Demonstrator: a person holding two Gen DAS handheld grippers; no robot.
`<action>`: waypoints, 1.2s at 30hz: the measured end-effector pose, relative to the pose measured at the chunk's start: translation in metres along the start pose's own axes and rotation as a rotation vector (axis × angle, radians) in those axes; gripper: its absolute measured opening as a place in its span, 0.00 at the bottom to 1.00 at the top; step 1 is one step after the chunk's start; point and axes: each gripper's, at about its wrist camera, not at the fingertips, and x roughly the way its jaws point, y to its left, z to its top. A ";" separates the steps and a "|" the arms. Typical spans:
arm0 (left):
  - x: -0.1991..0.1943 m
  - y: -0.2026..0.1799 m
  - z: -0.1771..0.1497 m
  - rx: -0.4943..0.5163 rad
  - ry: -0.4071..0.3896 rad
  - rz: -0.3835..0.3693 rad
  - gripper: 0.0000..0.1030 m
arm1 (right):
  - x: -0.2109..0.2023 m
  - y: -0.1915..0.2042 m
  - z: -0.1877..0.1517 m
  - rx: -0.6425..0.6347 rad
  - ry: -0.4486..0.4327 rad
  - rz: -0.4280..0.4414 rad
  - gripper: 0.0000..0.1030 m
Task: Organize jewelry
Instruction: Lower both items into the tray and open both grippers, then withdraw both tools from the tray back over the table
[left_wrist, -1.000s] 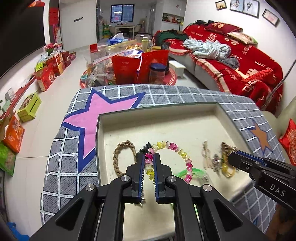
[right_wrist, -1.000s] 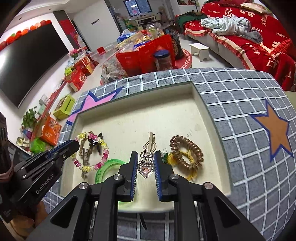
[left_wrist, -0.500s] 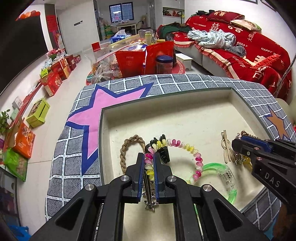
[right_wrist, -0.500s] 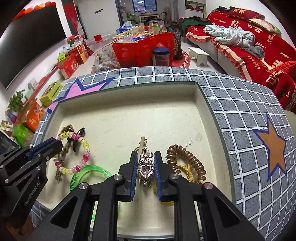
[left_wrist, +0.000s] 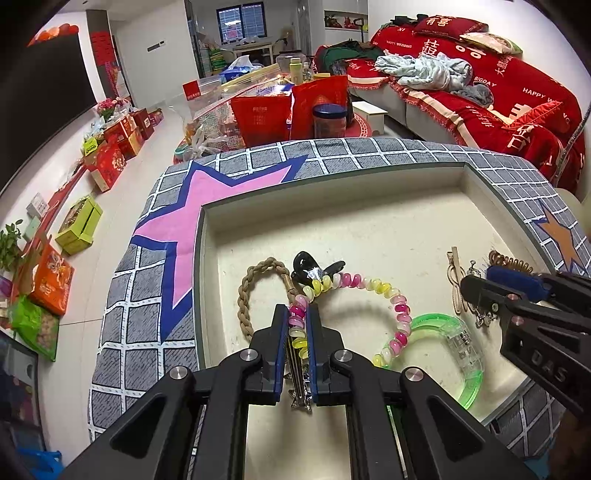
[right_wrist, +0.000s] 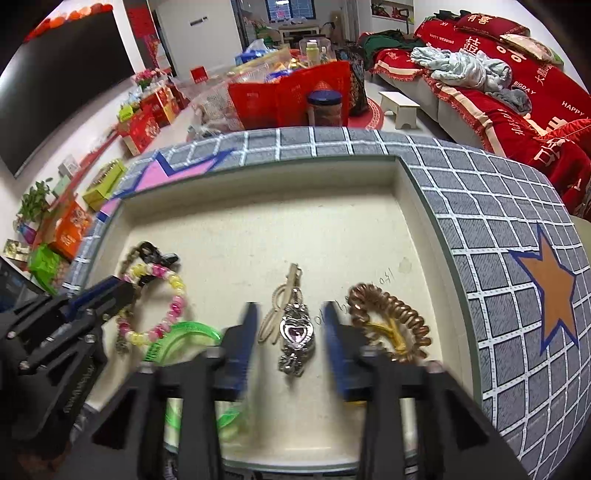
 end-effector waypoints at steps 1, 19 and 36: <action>-0.001 0.000 0.000 0.000 -0.003 0.001 0.27 | -0.005 0.000 0.000 0.003 -0.016 0.004 0.50; -0.017 -0.005 -0.004 0.026 -0.086 0.048 0.27 | -0.046 -0.018 -0.009 0.087 -0.093 -0.002 0.52; -0.042 -0.007 -0.007 0.048 -0.173 0.099 1.00 | -0.054 -0.030 -0.020 0.106 -0.087 -0.010 0.53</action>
